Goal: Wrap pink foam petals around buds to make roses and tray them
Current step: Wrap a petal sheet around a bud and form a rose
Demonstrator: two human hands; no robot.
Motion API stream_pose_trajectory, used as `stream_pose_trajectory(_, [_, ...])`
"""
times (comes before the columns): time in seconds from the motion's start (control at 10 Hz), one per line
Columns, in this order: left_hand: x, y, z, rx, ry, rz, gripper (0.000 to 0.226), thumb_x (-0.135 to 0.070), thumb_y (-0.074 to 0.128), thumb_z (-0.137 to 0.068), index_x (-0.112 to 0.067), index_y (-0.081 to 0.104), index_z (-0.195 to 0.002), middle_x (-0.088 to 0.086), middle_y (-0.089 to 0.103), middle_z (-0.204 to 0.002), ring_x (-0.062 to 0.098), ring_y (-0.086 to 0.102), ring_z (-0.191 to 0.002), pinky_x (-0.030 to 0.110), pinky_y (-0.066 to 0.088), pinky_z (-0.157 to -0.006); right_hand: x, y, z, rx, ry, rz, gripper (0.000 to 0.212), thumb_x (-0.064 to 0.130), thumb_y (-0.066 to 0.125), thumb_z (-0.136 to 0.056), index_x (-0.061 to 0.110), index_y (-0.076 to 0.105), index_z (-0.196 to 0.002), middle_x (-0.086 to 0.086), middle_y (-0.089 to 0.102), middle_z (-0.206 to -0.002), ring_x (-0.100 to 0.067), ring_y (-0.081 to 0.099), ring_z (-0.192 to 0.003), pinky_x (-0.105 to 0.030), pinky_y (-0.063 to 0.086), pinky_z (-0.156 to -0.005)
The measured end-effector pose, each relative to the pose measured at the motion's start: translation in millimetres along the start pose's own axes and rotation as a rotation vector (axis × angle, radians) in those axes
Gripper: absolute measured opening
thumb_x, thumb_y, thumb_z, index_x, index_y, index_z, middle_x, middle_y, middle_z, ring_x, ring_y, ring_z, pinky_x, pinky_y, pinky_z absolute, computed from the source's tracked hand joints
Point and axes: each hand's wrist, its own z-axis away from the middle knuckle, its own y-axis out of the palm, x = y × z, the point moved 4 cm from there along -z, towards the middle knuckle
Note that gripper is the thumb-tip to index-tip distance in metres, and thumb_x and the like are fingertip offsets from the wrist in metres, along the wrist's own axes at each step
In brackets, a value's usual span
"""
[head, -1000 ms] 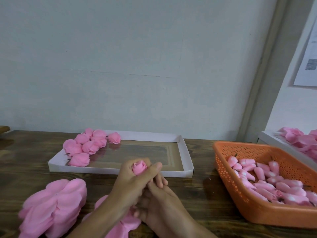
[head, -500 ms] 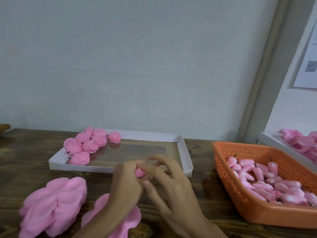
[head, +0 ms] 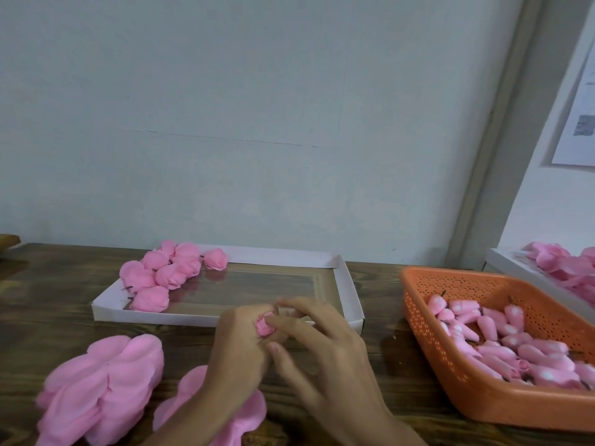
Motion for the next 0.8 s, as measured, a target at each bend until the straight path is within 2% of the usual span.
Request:
stream_pose_trajectory(0.1, [31.0,-37.1,23.8,0.012,0.217,0.227,0.050,0.019,0.066,-0.080,-0.031,0.069,-0.078,-0.006,0.072,-0.075,0.004,0.067,-0.071,0.018,0.055,-0.068,-2.0,3.5,1.4,-0.003,0.015,-0.017,0.024,0.034,0.066,-0.099,0.026,0.077,-0.118,0.009,0.065,-0.133,-0.012,0.066,-0.108,-0.030,0.054,-0.087])
stream_pose_trajectory(0.2, [34.8,-28.1,10.7,-0.031,0.327,0.319,0.054,0.010,0.070,-0.080,-0.042,0.059,-0.071,-0.012,0.070,-0.069,0.012,0.068,-0.068,0.024,0.056,-0.066,-10.0,5.3,2.2,-0.024,0.124,-0.177,0.021,0.036,0.068,-0.099,0.028,0.076,-0.117,0.016,0.067,-0.124,-0.009,0.065,-0.113,-0.032,0.056,-0.090])
stream_pose_trajectory(0.3, [33.3,-34.5,7.9,-0.076,0.412,0.324,0.033,-0.013,0.063,-0.077,-0.044,0.052,-0.076,-0.020,0.061,-0.055,0.002,0.056,-0.054,0.009,0.036,-0.050,-19.6,5.3,1.7,-0.033,0.224,-0.286,0.019,0.035,0.074,-0.095,0.030,0.075,-0.114,0.018,0.067,-0.102,-0.013,0.066,-0.097,-0.038,0.059,-0.076])
stream_pose_trajectory(0.4, [31.4,-27.5,11.2,0.016,0.425,0.318,0.055,-0.015,0.070,-0.085,-0.048,0.040,-0.118,-0.019,0.067,-0.067,0.001,0.061,-0.063,0.011,0.044,-0.057,-24.9,8.4,2.3,0.026,0.269,-0.305,0.024,0.037,0.080,-0.089,0.036,0.077,-0.112,0.018,0.070,-0.096,-0.013,0.067,-0.091,-0.037,0.059,-0.075])
stream_pose_trajectory(0.5, [36.1,-16.3,9.6,0.119,0.408,0.230,0.079,-0.022,0.071,-0.092,-0.048,0.017,-0.144,-0.017,0.068,-0.081,-0.002,0.066,-0.075,0.010,0.050,-0.069,-31.6,15.7,4.3,0.165,0.347,-0.383,0.031,0.035,0.079,-0.088,0.035,0.077,-0.119,0.023,0.075,-0.105,-0.008,0.070,-0.099,-0.032,0.060,-0.083])
stream_pose_trajectory(0.6, [33.7,-18.4,10.9,0.134,0.367,0.161,0.103,-0.016,0.064,-0.084,-0.056,-0.003,-0.151,-0.022,0.059,-0.090,-0.006,0.059,-0.079,0.006,0.045,-0.066,-39.7,19.6,2.4,0.318,0.406,-0.524,0.029,0.021,0.080,-0.091,0.030,0.079,-0.118,0.017,0.078,-0.109,-0.005,0.074,-0.103,-0.028,0.060,-0.091])
stream_pose_trajectory(0.7, [29.7,-16.1,15.0,0.219,0.374,0.221,0.120,-0.009,0.061,-0.075,-0.074,-0.016,-0.142,-0.022,0.053,-0.110,-0.002,0.059,-0.091,0.010,0.043,-0.068,-44.8,21.4,3.5,0.350,0.462,-0.632,0.027,0.013,0.081,-0.090,0.020,0.079,-0.117,0.008,0.080,-0.111,-0.010,0.075,-0.106,-0.032,0.060,-0.097])
stream_pose_trajectory(0.8, [31.5,-15.0,14.1,0.252,0.439,0.291,0.124,-0.014,0.070,-0.076,-0.078,-0.016,-0.139,-0.017,0.050,-0.109,0.004,0.061,-0.091,0.019,0.051,-0.077,-48.5,25.0,4.5,0.344,0.508,-0.694,0.024,0.009,0.082,-0.088,0.017,0.080,-0.111,0.000,0.081,-0.108,-0.018,0.077,-0.104,-0.039,0.060,-0.097])
